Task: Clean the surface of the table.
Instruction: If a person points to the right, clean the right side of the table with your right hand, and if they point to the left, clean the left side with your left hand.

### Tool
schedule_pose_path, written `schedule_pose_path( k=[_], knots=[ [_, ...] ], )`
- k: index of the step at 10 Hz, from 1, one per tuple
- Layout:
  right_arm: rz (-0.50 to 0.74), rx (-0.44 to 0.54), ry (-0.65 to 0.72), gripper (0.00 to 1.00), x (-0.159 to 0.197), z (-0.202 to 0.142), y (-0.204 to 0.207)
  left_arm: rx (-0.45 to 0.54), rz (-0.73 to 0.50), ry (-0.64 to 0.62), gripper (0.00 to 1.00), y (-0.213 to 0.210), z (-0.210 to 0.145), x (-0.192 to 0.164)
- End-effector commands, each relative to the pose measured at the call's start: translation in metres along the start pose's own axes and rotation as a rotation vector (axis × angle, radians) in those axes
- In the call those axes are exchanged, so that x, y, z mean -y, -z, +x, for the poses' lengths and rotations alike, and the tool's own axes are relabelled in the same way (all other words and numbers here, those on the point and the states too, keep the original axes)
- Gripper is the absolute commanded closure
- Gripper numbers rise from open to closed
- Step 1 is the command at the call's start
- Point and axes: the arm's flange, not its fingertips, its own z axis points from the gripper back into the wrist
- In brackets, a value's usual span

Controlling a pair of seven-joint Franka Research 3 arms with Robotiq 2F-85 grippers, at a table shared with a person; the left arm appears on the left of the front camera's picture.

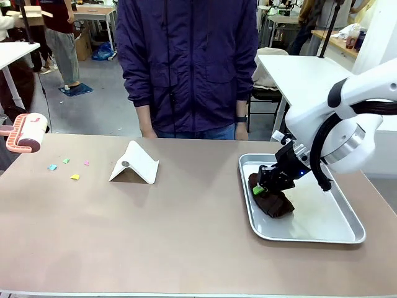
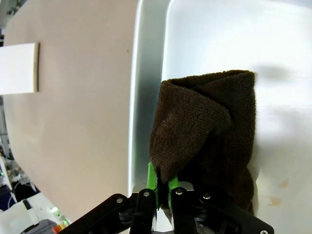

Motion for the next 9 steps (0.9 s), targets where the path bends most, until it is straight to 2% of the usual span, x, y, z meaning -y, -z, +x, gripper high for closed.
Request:
schedule_pose_path(
  k=[1, 5, 9],
  knots=[
    [-0.035, 0.037, -0.005, 0.91, 0.007, 0.005, 0.001, -0.007, -0.011, 0.006, 1.0, -0.003, -0.001, 0.004],
    [-0.14, 0.098, 0.078, 0.91, 0.032, 0.012, -0.011, -0.007, -0.011, 0.006, 1.0, -0.003, -0.001, 0.004],
    [-0.148, 0.151, 0.196, 0.91, 0.065, 0.021, -0.034, -0.007, -0.011, 0.006, 1.0, -0.003, -0.001, 0.004]
  ],
)
